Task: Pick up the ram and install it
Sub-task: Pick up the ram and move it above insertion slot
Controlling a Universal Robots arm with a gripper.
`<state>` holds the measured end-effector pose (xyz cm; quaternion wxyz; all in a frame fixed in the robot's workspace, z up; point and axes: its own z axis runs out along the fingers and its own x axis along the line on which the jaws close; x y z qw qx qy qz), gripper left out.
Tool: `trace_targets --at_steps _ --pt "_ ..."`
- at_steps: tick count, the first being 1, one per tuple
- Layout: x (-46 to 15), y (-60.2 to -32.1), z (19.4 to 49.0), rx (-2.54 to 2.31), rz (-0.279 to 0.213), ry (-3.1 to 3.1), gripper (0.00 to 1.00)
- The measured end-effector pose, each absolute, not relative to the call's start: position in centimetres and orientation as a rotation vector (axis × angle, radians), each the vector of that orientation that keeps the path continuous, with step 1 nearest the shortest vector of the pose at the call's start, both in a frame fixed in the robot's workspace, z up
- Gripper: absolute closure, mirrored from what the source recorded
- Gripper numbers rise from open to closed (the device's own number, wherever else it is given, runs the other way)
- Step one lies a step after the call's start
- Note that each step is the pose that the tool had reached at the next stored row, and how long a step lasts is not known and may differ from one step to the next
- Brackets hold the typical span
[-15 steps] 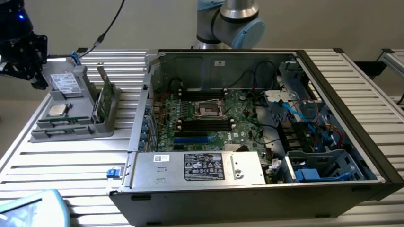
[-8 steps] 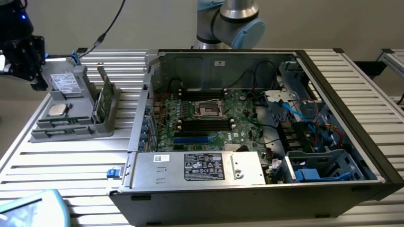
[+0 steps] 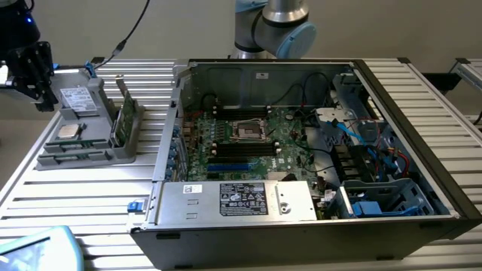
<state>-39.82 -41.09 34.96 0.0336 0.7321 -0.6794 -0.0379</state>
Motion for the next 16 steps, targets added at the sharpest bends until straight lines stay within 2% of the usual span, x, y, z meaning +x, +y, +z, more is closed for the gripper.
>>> trace_targets --at_steps 1,2,4,5,16 --pt "-39.8 -41.1 35.0 2.252 -0.117 -2.090 0.75" --pt "-39.8 -41.1 35.0 2.252 -0.117 -2.090 0.64" --pt "-39.8 -41.1 34.8 2.252 -0.116 -2.090 0.64" --pt "-39.8 -41.1 34.6 2.253 -0.116 -2.090 0.57" --pt "-40.1 -41.1 32.6 2.277 -0.114 -2.062 0.57"
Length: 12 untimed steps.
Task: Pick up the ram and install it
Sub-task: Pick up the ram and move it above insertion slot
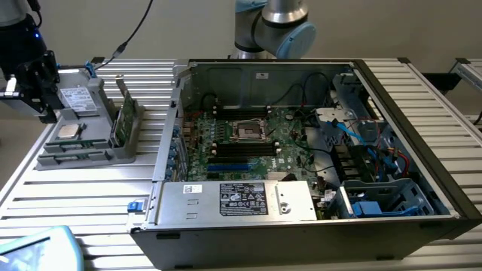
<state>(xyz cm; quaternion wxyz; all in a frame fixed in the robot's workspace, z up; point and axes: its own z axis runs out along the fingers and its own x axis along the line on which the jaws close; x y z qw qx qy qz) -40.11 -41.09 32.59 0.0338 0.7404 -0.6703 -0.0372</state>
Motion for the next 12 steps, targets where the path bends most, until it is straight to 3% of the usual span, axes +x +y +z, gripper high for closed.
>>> trace_targets --at_steps 12 --pt "-41.0 -41.1 30.4 2.327 -0.112 -2.002 0.57"
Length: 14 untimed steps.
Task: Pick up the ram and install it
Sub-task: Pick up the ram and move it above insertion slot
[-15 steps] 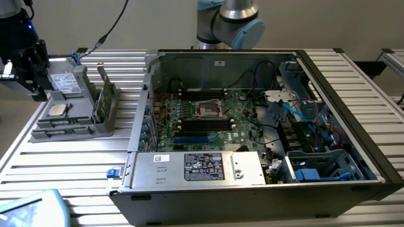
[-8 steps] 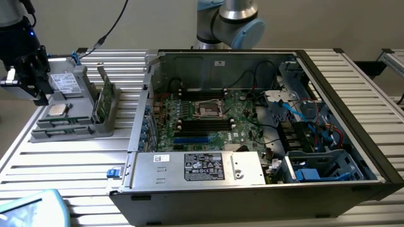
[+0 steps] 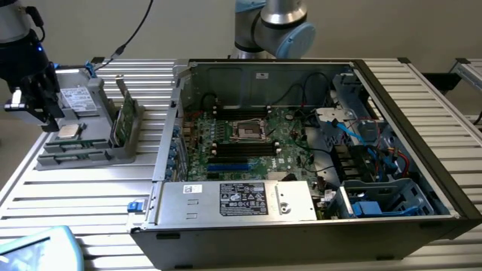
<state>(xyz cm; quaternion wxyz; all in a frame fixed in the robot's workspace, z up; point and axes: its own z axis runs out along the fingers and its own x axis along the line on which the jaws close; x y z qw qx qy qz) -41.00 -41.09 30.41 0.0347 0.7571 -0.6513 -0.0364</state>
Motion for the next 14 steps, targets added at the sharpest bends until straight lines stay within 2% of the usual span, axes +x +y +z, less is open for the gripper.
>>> trace_targets --at_steps 14 --pt "-42.6 -41.1 28.8 2.362 -0.069 -2.001 0.57"
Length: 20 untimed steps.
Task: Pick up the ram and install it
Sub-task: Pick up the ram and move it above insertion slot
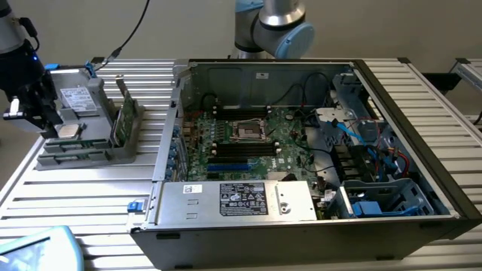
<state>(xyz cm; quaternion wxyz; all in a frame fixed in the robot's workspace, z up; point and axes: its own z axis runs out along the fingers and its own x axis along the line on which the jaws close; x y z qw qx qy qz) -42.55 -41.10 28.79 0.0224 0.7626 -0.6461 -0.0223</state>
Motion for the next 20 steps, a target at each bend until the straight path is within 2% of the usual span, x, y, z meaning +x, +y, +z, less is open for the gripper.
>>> trace_targets --at_steps 20 --pt "-41.8 -41.0 25.2 2.368 -0.059 -2.004 0.57"
